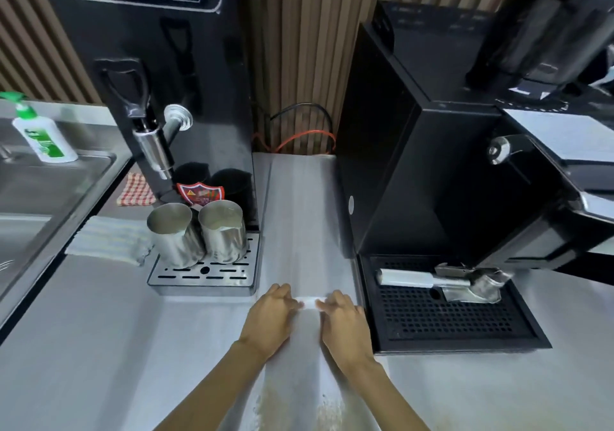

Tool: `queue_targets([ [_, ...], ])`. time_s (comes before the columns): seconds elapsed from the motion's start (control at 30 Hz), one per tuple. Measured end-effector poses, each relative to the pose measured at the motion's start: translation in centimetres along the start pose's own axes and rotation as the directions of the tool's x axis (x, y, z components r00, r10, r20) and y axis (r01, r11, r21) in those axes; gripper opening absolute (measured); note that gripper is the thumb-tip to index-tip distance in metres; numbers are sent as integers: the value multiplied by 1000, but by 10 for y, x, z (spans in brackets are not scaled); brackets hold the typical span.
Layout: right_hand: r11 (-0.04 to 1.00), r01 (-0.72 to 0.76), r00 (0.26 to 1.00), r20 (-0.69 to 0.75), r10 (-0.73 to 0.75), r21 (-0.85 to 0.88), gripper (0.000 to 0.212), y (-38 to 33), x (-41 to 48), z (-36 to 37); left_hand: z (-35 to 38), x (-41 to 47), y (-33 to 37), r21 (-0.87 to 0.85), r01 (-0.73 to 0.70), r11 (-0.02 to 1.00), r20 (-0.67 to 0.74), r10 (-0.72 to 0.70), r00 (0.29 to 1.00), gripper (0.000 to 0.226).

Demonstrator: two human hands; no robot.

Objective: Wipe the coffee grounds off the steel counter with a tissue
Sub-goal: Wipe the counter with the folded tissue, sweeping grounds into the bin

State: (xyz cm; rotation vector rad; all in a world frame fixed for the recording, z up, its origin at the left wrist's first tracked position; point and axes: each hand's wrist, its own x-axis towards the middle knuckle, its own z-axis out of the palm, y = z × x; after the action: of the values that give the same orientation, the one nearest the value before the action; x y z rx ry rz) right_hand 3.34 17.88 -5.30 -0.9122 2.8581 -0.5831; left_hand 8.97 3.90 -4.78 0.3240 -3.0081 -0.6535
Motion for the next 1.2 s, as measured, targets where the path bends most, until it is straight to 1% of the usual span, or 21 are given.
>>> queue_targets([
  [0.1,1000,5,1000,4,-5,-16,37,4,-1,-4,3,-13,-3,-96,6,995,-15,-8,1000,36],
  [0.13,1000,4,1000,19,-4,-15,37,5,2,-6,3,-15,-4,-103,6,995,-4,-7,1000,36],
  [0.2,999,-32,996,84,29,33,38,3,12,-13,0,-11,-2,-104,3,995,-15,-5,1000,33],
  [0.27,992,-81,987,148,67,92,36,2,23,-21,-4,-6,-4,-159,51,986,-4,-52,999,33],
  [0.37,986,-96,979,190,69,136,36,-3,38,-34,-8,4,-10,-197,96,976,5,-97,995,37],
  [0.43,986,-91,978,200,62,137,37,-7,50,-44,-16,14,-11,-182,90,979,-4,-92,996,37],
  [0.5,987,-91,983,170,68,133,36,-9,66,-53,-28,31,-10,-120,65,991,-20,-68,997,39],
  [0.57,989,-84,991,114,71,118,34,-9,83,-60,-40,54,-6,-21,48,999,-28,-49,998,42],
  [0.67,991,-72,997,47,67,113,31,-10,113,-60,-58,94,-3,102,64,993,-38,-61,997,44],
  [0.8,974,-131,991,17,130,183,28,-10,163,-46,-67,149,-11,184,130,974,-77,-117,990,39],
  [0.87,961,-172,984,-3,177,214,27,-11,188,-35,-62,176,-20,173,176,969,-82,-164,983,36],
  [0.93,951,-201,974,-55,219,236,26,-12,215,-23,-53,200,-31,148,233,961,-82,-223,971,31],
  [1.0,940,-216,961,-113,252,264,25,-13,243,-12,-45,223,-39,100,291,951,-122,-279,953,23],
  [1.1,912,-223,944,-158,290,343,24,-13,281,0,-31,255,-42,14,293,956,-251,-280,927,16],
  [1.2,901,-207,932,-204,300,382,24,-10,308,8,-25,280,-42,-41,299,953,-288,-298,910,14],
])
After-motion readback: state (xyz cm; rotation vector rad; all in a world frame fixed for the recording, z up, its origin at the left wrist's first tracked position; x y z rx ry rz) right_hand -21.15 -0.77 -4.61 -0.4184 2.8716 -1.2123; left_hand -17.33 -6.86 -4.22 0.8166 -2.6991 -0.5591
